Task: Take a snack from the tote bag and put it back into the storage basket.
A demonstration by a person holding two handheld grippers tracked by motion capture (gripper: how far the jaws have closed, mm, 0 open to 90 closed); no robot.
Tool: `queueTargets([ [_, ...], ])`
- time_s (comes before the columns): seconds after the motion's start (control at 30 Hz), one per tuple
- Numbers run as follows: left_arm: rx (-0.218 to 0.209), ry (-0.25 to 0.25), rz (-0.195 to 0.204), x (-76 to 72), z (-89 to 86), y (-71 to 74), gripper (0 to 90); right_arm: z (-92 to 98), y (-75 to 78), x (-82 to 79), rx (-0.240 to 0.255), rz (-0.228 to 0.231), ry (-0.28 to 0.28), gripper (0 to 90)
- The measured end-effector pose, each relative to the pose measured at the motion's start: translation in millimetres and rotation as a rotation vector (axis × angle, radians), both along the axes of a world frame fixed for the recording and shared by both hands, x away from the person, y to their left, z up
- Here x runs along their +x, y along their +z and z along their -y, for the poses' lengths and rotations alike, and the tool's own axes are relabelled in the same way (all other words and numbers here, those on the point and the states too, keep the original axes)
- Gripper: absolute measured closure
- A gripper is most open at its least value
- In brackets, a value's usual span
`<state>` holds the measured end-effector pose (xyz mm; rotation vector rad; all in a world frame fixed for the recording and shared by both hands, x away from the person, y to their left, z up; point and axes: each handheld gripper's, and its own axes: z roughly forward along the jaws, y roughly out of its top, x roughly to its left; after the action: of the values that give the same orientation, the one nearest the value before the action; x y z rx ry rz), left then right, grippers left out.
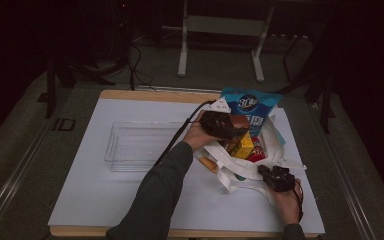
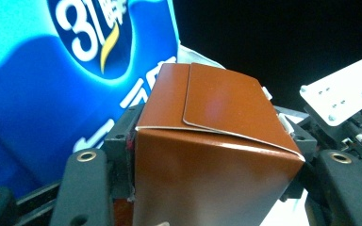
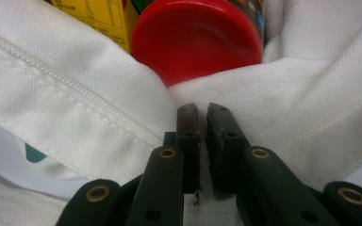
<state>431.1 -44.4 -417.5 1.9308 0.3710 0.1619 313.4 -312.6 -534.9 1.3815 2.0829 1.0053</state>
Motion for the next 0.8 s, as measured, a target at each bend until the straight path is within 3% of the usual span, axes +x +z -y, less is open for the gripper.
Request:
queueTargets([
  [0.3, -0.033, 0.056, 0.027, -4.2, -19.4, 18.5, 41.7, -3.1, 1.0, -0.6, -0.026, 0.007, -0.008, 83.0],
  [0.4, -0.051, 0.064, 0.037, -6.0, -24.1, 23.8, 41.9, -1.7, 2.3, 0.4, -0.011, -0.009, -0.011, 81.7],
  [0.8, -0.116, 0.069, 0.075, -12.5, -38.9, 47.8, 42.1, -3.9, 2.2, -0.5, -0.03, 0.011, -0.02, 80.9],
])
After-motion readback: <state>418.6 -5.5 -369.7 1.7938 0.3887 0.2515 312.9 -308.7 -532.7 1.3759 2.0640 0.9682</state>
